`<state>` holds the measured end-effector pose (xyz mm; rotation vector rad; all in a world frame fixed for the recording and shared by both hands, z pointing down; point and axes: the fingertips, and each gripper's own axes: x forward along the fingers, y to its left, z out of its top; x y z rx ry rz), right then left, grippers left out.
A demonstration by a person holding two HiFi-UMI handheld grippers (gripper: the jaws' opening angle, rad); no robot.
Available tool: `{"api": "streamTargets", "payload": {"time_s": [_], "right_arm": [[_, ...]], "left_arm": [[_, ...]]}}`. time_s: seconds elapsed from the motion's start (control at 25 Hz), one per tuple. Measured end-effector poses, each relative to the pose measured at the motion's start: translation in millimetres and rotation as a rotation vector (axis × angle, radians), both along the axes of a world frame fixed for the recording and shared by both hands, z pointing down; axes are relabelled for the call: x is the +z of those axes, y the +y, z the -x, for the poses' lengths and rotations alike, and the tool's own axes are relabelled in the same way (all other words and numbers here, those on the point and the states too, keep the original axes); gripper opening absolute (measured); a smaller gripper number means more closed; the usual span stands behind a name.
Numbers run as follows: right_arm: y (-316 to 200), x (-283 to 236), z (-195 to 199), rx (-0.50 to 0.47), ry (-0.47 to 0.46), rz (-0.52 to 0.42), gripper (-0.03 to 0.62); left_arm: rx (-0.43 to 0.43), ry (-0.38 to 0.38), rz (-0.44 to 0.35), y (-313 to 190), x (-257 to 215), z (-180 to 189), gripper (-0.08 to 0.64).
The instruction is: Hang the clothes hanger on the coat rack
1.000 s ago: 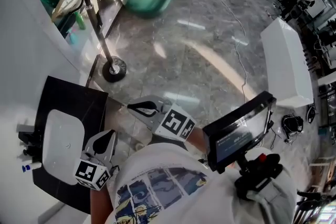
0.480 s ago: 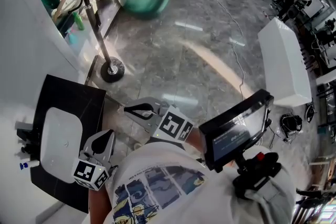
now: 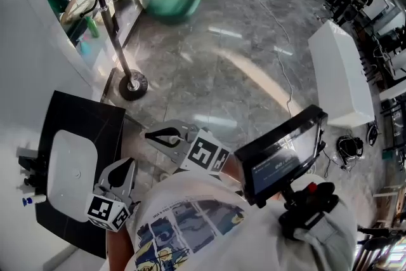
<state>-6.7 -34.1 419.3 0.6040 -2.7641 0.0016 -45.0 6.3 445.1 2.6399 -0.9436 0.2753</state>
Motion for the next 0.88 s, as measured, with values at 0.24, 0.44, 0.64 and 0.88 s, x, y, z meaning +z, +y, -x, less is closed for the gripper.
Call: {"api": "streamTargets", "payload": {"time_s": [0.24,0.44,0.64,0.88], "right_arm": [[4,-2,4,-0.002,0.029,0.004,0.0],[1,-3,4,0.001,0.034,0.004,0.0],[-3,-1,4,0.004,0.041,0.003,0.0],[-7,2,3,-0.004,0.061,-0.001,0.0]], "left_arm": [[0.001,0.003,-0.002,3,3,4,0.003],[-0.001,0.0,0.005,-1,-3,2,0.003],[0.006,0.002,0.01,-4,0,2,0.003],[0.007,0.001,0.018,-10,0,0,0.003]]}}
